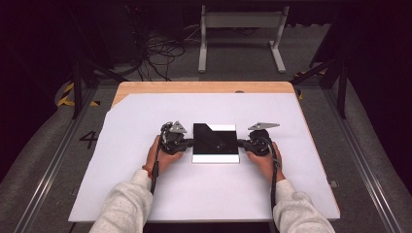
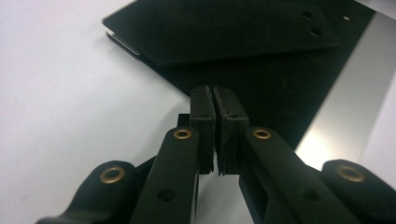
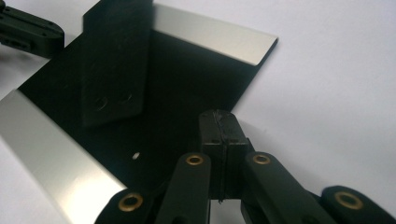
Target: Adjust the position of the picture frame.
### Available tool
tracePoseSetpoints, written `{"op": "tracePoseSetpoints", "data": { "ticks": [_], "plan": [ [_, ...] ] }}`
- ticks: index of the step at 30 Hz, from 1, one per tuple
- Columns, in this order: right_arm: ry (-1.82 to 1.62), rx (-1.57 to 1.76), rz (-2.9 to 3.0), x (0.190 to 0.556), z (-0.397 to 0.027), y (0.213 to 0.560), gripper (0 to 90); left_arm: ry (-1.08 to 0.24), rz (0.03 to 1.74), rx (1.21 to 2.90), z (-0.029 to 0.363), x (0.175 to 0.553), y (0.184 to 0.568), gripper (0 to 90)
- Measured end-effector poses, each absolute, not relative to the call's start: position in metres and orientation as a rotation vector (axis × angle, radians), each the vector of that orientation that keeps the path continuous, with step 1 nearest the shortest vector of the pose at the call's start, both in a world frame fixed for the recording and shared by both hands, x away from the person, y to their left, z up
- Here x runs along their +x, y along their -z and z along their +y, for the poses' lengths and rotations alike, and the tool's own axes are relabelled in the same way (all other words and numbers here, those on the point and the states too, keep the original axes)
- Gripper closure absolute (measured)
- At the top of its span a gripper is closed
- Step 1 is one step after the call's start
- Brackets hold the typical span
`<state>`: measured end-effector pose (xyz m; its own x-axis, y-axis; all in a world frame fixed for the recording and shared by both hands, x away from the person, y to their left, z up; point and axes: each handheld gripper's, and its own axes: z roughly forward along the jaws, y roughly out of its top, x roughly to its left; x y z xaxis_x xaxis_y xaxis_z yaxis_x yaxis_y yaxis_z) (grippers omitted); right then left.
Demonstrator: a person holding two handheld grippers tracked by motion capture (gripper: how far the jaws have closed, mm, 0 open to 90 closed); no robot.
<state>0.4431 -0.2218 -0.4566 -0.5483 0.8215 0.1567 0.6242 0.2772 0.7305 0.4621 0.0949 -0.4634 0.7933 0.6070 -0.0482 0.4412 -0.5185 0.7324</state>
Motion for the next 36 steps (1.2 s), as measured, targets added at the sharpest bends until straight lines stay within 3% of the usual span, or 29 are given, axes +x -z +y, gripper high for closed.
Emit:
{"op": "tracePoseSetpoints", "data": {
  "ticks": [8,12,23,36],
  "plan": [
    [-1.124,1.376,2.252,0.459,-0.219,0.457,90.0,-0.271,0.828,2.171,0.093,0.472,0.464,85.3],
    [-1.122,1.38,2.249,0.459,-0.219,0.457,90.0,-0.233,0.83,2.165,0.093,0.473,0.464,89.9],
    [-1.143,1.397,2.26,0.459,-0.221,0.457,90.0,-0.133,0.817,2.15,0.099,0.474,0.465,90.0],
    [-1.138,1.383,2.266,0.458,-0.22,0.457,90.0,-0.179,0.802,2.162,0.098,0.471,0.465,90.0]
  ]
}}
